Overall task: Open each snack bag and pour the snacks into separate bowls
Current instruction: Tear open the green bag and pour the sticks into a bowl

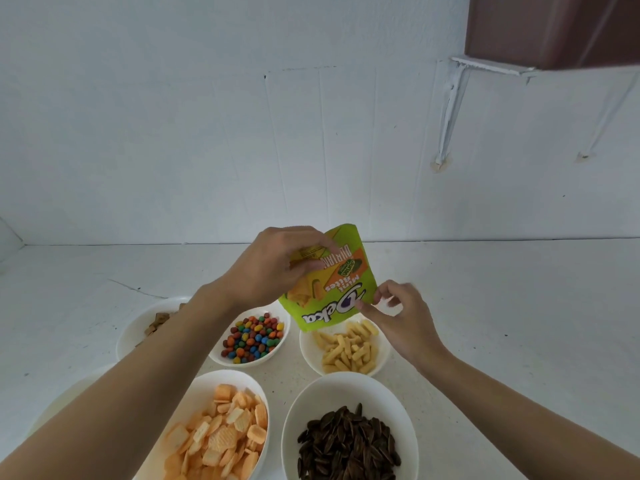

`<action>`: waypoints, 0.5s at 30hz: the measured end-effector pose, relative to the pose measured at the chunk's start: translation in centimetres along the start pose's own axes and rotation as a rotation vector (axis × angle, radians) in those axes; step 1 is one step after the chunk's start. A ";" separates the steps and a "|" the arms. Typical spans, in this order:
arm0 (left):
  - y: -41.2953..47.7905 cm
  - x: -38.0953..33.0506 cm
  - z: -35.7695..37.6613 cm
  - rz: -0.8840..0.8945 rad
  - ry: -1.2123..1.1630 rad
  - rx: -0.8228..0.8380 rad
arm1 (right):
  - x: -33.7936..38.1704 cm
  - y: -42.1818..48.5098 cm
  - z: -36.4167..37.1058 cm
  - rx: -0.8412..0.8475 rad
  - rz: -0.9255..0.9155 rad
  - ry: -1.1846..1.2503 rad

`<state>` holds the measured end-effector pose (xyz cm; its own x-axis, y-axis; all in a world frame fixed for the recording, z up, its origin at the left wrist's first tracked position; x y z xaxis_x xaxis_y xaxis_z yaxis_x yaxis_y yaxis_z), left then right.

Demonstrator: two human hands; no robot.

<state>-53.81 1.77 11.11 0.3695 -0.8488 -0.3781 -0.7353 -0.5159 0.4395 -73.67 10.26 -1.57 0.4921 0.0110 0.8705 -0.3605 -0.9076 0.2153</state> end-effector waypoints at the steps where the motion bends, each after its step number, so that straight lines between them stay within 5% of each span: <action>1: -0.1 0.1 0.2 -0.004 -0.015 0.006 | -0.1 0.0 0.0 -0.022 -0.054 -0.020; 9: -0.2 -0.2 1.5 -0.029 -0.056 0.015 | 0.7 0.3 0.1 0.127 -0.233 0.145; 15: -1.6 1.7 1.3 -0.391 -0.330 -0.058 | -0.7 0.7 -0.2 0.037 -0.119 0.343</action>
<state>-52.73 1.27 8.68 0.4050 -0.5145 -0.7559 -0.5417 -0.8010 0.2550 -74.42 9.70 -1.91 0.2320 0.2517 0.9396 -0.2850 -0.9059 0.3131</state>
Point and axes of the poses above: each hand's wrist, its own y-axis towards the middle knuckle, its own z-axis out of the palm, x = y × z, the point moved 3 cm from there along y, towards the middle knuckle, and after that the axes turned 5 degrees about -z, right-handed, at the moved point
